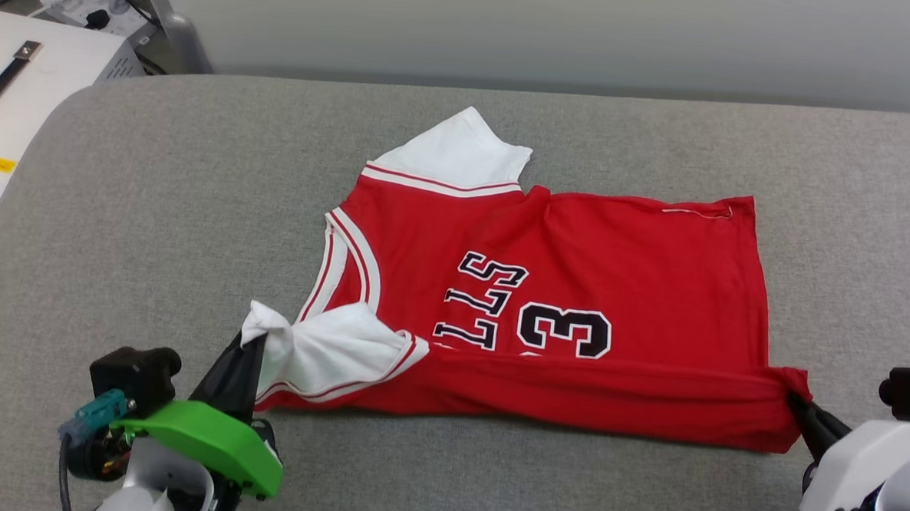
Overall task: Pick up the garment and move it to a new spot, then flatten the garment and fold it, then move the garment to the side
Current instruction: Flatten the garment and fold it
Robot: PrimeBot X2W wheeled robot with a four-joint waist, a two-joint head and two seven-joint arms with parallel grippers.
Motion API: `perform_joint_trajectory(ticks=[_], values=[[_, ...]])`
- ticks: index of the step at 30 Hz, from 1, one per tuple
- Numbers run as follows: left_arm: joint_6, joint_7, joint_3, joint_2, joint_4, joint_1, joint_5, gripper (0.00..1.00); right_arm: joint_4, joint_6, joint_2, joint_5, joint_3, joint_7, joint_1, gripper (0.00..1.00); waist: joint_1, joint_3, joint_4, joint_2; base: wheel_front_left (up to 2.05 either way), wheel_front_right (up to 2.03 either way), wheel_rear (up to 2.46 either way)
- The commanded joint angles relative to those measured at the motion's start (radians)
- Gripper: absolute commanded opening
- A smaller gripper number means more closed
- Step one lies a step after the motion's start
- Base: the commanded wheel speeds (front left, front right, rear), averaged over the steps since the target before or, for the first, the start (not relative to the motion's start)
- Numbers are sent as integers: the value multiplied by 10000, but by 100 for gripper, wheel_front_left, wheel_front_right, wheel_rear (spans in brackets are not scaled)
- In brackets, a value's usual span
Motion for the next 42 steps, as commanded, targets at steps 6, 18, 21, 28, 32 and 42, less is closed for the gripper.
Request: perform_joint_trajectory(ticks=[6,18,21,28,32,42], values=[[-666,-251,-80,-230,1190,-1568,84,0,689,-7,-338,104,170,-198,-1157,0,1,1050,-55,0,0,0,0],[-1992,-251,-443,-929,4663,-3304,-457,0,2896,-7,-578,491,1238,-1132,-2581,0,1,2043,-206,0,0,0,0],[-2257,-62,-615,-1102,5470,-3629,-551,0,3357,-7,-679,543,1484,-1323,-2742,0,1,2081,-184,0,0,0,0],[-2630,261,-824,-1396,6695,-4014,-856,38,4004,-7,-754,855,1795,-1759,-2821,100,1,1833,-114,0,0,0,0],[-2554,-74,-635,-1448,6975,-4002,-972,100,3864,-7,-690,955,1757,-2657,-2699,100,1,1443,-64,0,0,0,0],[-2324,-265,-204,-840,6767,-3496,-1191,100,3183,-7,-377,496,1669,-5274,-2028,100,1,403,-181,0,0,0,0]])
